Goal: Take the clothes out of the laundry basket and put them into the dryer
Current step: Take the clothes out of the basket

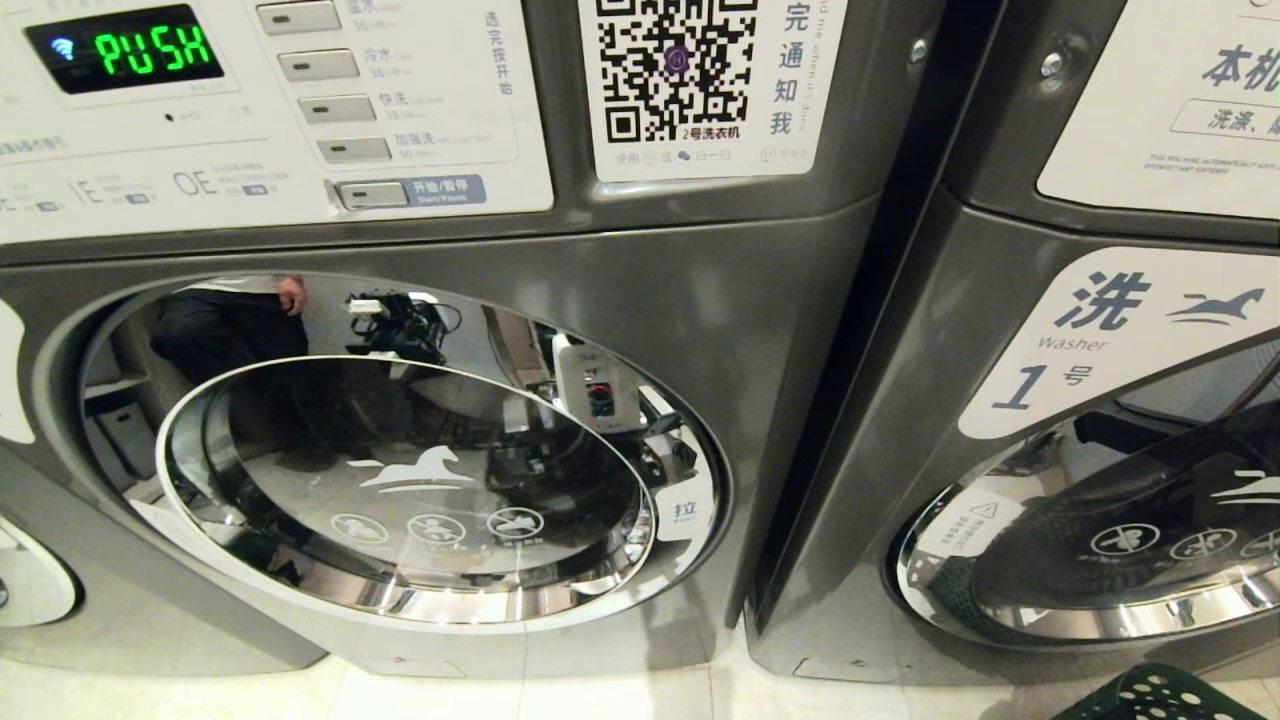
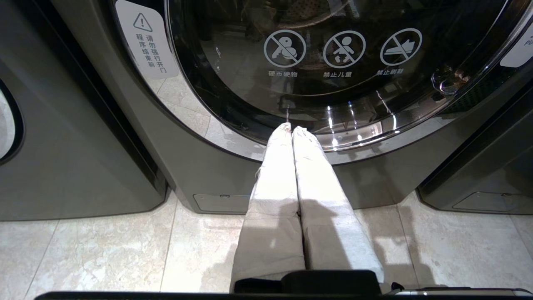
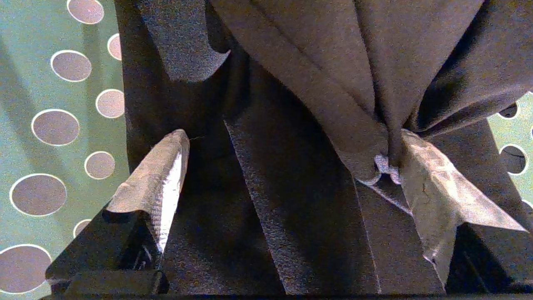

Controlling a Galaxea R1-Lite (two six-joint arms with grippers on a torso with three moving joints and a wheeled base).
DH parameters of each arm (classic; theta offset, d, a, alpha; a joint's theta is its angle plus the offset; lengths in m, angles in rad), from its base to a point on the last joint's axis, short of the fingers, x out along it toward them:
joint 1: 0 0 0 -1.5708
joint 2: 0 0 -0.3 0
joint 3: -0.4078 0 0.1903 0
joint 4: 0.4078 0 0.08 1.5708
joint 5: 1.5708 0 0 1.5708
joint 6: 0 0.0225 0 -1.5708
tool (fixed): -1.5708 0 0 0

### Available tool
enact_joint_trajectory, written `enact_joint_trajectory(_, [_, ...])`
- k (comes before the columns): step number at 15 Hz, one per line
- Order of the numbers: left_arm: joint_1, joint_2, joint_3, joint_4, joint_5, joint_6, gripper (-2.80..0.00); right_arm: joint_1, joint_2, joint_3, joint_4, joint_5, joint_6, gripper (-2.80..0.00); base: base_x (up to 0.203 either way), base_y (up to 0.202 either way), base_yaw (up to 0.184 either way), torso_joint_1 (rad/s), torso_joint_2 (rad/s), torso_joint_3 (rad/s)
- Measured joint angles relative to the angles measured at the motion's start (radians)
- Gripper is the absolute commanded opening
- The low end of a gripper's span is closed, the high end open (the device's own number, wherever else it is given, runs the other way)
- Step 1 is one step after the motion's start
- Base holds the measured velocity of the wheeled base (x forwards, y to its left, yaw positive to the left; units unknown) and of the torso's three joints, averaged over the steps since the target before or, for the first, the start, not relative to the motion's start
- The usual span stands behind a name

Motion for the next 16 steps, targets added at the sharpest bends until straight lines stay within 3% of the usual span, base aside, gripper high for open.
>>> enact_joint_trajectory(6, [0.0, 0.0, 0.0, 0.0, 0.0, 0.0, -2.8, -0.005, 0.0, 0.003, 0.004, -0.002, 0.001, 0.0, 0.0, 0.0, 0.0, 0.0, 0.0, 0.0])
enact_joint_trajectory(7, [0.0, 0.0, 0.0, 0.0, 0.0, 0.0, -2.8, -0.006, 0.0, 0.003, 0.014, -0.002, 0.001, -2.8, 0.0, 0.0, 0.0, 0.0, 0.0, 0.0])
enact_joint_trajectory(16, [0.0, 0.0, 0.0, 0.0, 0.0, 0.0, -2.8, -0.014, -0.003, 0.001, 0.065, 0.0, -0.001, -2.8, 0.0, 0.0, 0.0, 0.0, 0.0, 0.0])
